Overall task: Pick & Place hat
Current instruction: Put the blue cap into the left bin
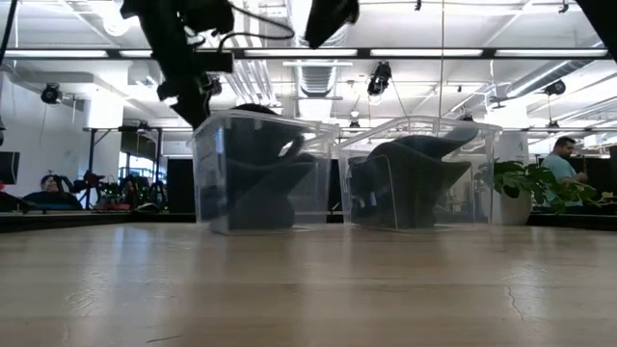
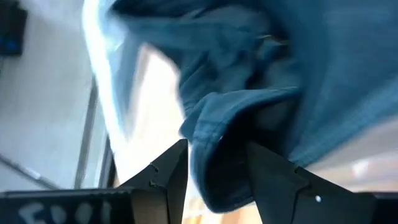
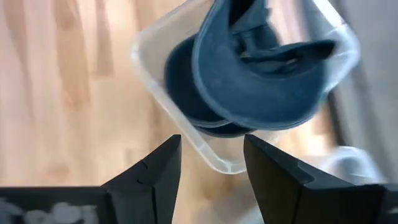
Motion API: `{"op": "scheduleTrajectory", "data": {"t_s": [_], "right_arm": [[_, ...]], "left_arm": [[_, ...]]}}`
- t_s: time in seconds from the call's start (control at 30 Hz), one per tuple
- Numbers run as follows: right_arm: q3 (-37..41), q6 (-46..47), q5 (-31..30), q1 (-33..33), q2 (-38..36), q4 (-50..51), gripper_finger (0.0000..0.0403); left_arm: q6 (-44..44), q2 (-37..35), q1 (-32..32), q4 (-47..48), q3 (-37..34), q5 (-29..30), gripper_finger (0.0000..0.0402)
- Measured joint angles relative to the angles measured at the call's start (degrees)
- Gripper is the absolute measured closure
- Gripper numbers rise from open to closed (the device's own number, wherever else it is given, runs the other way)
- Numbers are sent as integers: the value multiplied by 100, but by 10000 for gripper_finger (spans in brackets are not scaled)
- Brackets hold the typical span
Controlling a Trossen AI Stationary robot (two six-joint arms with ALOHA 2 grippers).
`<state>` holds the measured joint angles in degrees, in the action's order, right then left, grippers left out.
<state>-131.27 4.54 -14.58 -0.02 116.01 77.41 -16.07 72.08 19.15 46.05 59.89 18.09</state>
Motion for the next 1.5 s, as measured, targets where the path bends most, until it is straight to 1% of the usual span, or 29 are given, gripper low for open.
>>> {"op": "scheduleTrajectory", "data": {"t_s": [0.07,0.13,0.23,0.33,0.4,0.5,0.57,0.67,0.73,0.8,0.87,0.97,1.03,1.07,1.17,1.27,1.37,1.43,1.5], "right_arm": [[109,296,476,-210,0,-281,236],[234,712,773,-436,0,-612,238],[525,1380,860,-739,0,-1076,242],[856,1933,836,-1042,2,-1493,243],[1100,2270,846,-1275,0,-1783,242],[1425,2593,1075,-1620,2,-2007,241],[1613,2741,1338,-1829,2,-2159,241],[1894,2856,1901,-2079,2,-2363,241],[2071,2862,2287,-2180,4,-2505,241],[2219,2922,2521,-2214,4,-2641,242],[2307,2934,2608,-2206,5,-2672,244],[2361,2896,2687,-2191,7,-2819,251],[2361,2874,2834,-2196,7,-2876,259],[2352,2870,2885,-2196,7,-2872,263],[2304,2871,2931,-2193,11,-2879,282],[2278,2896,2999,-2183,11,-2868,311],[2189,2917,3162,-2165,11,-2834,349],[2126,2950,3307,-2144,11,-2834,376],[2091,2992,3389,-2104,11,-2832,386]], "left_arm": [[-115,-16,289,-21,-25,36,248],[-227,-16,585,-100,-28,-20,248],[-324,-16,976,-337,-30,-218,248],[-251,-19,1208,-512,-30,-337,248],[-53,-72,1233,-511,-25,-300,248],[337,-304,1195,-353,63,-306,248],[640,-532,1111,-101,126,-303,248],[1005,-969,998,219,132,-305,248],[1293,-1267,962,324,76,-309,248],[1561,-1495,964,504,-33,-313,248],[1927,-1654,964,636,-167,-517,248],[2710,-1793,946,698,-446,-1244,248],[3068,-1810,891,536,-745,-1691,248],[3168,-1798,844,434,-910,-1813,248],[3451,-1725,671,102,-1369,-1956,248],[3792,-1647,482,-172,-1698,-2196,248],[4093,-1636,275,-691,-1904,-2458,248],[4239,-1636,140,-1099,-1995,-2490,248],[4295,-1612,38,-1476,-2053,-2500,248]]}}
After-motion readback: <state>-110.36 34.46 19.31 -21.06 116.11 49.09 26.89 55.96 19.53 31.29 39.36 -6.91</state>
